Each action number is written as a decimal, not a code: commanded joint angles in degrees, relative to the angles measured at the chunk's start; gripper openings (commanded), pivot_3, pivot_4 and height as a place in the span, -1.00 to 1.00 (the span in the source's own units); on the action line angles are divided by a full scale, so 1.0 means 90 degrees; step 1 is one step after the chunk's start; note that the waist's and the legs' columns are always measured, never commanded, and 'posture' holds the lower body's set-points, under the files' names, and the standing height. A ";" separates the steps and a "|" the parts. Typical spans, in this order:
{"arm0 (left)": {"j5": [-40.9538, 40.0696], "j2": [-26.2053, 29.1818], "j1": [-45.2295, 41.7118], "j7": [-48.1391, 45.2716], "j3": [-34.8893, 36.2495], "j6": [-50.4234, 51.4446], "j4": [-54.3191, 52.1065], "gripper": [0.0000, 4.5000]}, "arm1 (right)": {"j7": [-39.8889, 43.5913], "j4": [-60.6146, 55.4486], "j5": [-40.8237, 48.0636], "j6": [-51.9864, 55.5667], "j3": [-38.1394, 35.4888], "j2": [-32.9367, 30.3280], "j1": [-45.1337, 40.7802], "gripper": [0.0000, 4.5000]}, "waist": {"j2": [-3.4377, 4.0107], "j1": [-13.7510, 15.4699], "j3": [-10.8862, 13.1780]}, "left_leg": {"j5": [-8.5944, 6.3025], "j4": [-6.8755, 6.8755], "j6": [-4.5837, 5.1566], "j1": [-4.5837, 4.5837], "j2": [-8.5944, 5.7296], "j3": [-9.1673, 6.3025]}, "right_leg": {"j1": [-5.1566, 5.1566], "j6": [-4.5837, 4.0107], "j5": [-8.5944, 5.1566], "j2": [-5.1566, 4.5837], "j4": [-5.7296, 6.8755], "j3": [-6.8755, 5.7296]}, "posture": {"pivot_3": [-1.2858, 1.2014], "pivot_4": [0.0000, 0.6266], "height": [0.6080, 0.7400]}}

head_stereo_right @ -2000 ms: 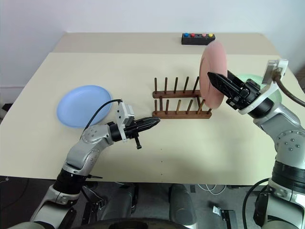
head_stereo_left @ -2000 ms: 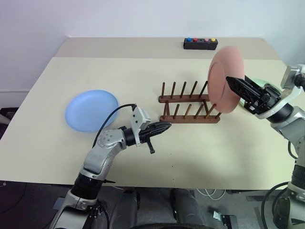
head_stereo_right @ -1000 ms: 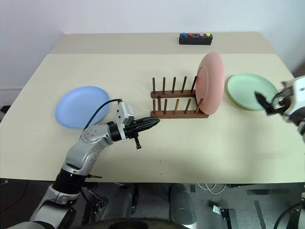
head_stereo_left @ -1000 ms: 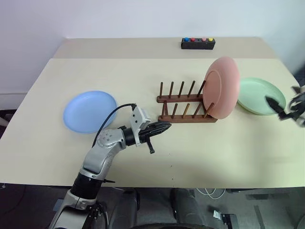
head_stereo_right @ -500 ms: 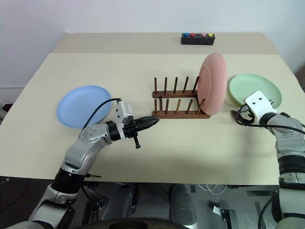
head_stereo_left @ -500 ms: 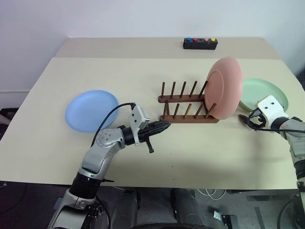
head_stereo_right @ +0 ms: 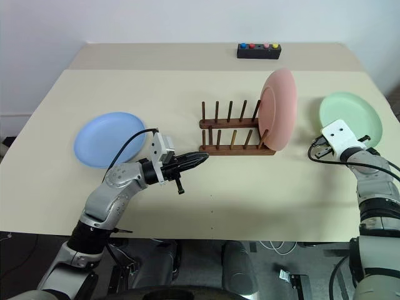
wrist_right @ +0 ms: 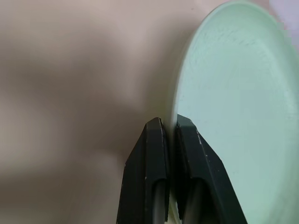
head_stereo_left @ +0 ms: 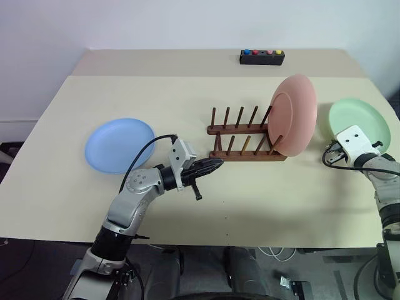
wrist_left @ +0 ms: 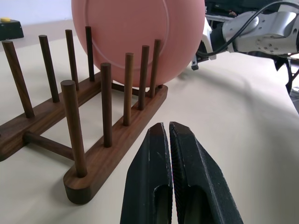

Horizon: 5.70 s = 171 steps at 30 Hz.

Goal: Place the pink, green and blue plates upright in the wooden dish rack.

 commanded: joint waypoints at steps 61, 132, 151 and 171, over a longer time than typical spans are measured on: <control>-0.0717 0.0469 0.0335 -0.0184 0.0820 -0.0030 -0.0310 -0.95 | -0.0099 -0.8224 0.8732 0.5182 -0.1461 0.1979 0.0933 -0.98 | 0.0022 0.0028 0.0006 | -0.0001 0.0002 0.0003 -0.0015 0.0004 -0.0013 | -0.0011 -0.0014 -0.0006 0.0002 0.0004 -0.0011 | 0.03 -0.52 0.91; -0.0491 0.1356 -0.0510 0.4963 0.4576 0.3514 0.1037 0.98 | 0.2837 -0.8267 0.4240 0.4244 0.0938 0.1278 -0.0104 0.36 | -0.0008 0.0022 0.0019 | 0.0000 -0.0001 0.0001 -0.0034 0.0009 -0.0014 | -0.0042 0.0008 0.0007 0.0007 0.0008 -0.0016 | 0.03 -0.52 0.91; -0.0486 0.0280 -0.1555 0.4857 0.4348 0.1371 0.0550 -0.97 | 0.2398 -0.7933 0.3102 0.3822 0.1023 0.1503 -0.0129 0.36 | -0.0059 0.0056 0.0023 | 0.0008 0.0002 -0.0014 -0.0037 0.0009 -0.0015 | -0.0044 0.0003 0.0011 0.0005 0.0009 -0.0018 | 0.03 -0.52 0.91; 0.1103 -0.0597 -0.2276 0.5458 0.2335 0.0136 -0.0729 -0.97 | 0.1360 -0.6495 -0.0992 0.0806 0.2738 0.2294 -0.1064 0.36 | -0.0060 0.0025 0.0022 | 0.0011 -0.0003 -0.0018 -0.0042 0.0006 -0.0012 | -0.0054 0.0004 0.0015 0.0004 0.0009 -0.0016 | 0.03 -0.52 0.91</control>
